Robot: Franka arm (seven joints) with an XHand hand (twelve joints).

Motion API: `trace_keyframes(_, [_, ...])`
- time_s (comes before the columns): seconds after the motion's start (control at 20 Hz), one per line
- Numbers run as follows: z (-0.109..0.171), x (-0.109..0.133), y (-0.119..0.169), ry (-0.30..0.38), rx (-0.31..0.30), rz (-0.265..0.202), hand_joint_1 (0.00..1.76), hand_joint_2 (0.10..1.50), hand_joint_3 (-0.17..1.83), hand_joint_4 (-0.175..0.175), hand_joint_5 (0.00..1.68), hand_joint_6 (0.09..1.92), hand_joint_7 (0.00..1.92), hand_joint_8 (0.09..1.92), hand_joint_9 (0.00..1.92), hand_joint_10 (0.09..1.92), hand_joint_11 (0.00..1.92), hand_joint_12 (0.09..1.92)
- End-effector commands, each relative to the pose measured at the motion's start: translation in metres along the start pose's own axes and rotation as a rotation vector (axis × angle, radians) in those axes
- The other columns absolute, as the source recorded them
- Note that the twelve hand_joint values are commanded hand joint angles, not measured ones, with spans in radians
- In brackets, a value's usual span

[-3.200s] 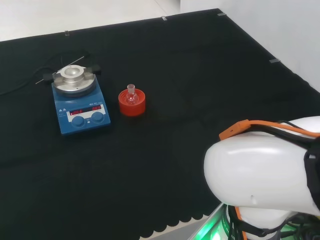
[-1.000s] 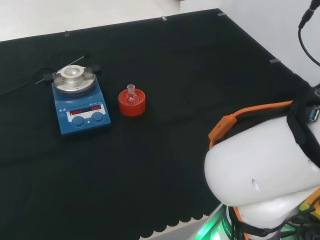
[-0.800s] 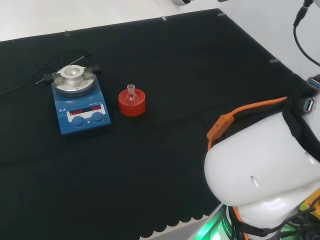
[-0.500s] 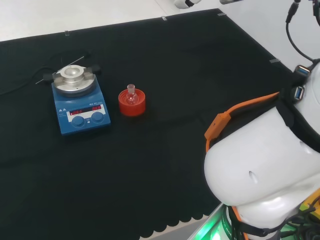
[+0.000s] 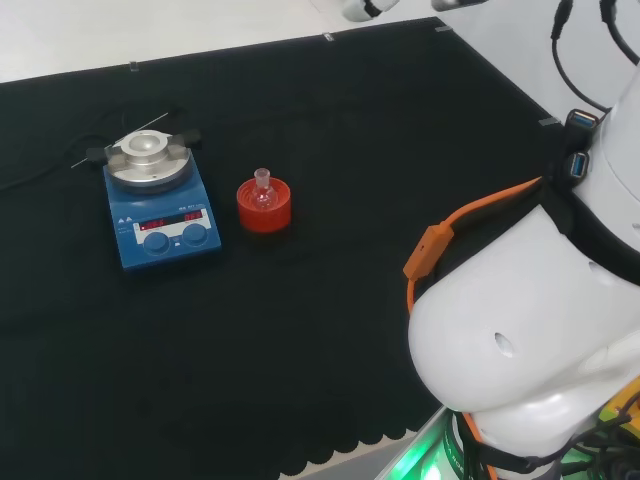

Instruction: Pick up the round-bottom flask.

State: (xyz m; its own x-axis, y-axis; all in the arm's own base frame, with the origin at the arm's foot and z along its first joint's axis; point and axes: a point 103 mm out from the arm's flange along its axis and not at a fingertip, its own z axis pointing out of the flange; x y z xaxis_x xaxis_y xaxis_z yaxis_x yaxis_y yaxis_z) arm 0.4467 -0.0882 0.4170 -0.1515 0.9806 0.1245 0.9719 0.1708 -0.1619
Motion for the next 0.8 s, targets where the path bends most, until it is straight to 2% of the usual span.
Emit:
trace_keyframes(0.05, [0.012, 0.023, 0.024, 0.02, 0.015, -0.009, 0.67, 0.54, 0.8, -0.087, 0.26, 0.09, 0.28, 0.94, 0.28, 0.98, 0.0, 1.42])
trace_keyframes(0.8, [0.044, 0.056, 0.061, 0.045, 0.091, -0.061, 0.67, 0.53, 0.8, -0.092, 0.26, 0.09, 0.33, 0.95, 0.34, 0.98, 0.0, 1.43])
